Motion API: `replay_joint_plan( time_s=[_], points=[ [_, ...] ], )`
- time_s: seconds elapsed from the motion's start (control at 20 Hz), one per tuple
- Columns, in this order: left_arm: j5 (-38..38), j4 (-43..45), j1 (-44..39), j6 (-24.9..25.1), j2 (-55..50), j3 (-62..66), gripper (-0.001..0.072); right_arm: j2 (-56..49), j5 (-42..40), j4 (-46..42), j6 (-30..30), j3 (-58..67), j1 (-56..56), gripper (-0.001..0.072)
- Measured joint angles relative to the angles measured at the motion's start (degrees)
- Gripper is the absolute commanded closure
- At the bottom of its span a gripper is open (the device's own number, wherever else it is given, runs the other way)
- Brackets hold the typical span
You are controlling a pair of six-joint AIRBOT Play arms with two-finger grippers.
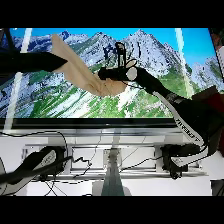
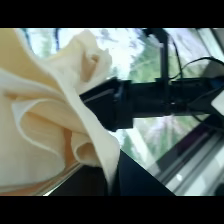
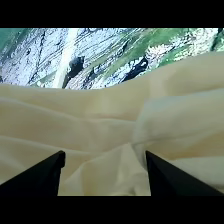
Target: Fold the clothes and pants, and hang the long-sleeved shirts on hangers.
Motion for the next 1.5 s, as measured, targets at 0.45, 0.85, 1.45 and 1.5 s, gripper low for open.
replay_joint_plan(
  time_s=[0.45, 0.85, 1.45, 1.5],
  points=[
    [0.31, 13.05, 11.43, 0.07, 0.04, 0.0, 0.0695, 4.66, 1.22, -3.17, 1.42, 0.24, -5.25, 0.0642],
    [1.2, 0.66, 12.52, 0.31, -1.64, 0.0, 0.0694, 4.81, -0.81, 0.31, 1.62, 0.83, -1.97, 0.0701],
    [1.38, -16.13, 10.58, 0.31, -4.42, -0.09, 0.0694, -14.45, -2.1, 1.9, 1.6, 22.25, 11.63, 0.07],
    [1.4, -15.45, 9.62, 0.31, -5.38, -0.17, 0.0694, -14.25, -0.52, -0.31, 1.57, 22.73, 10.03, 0.07]
  ],
)
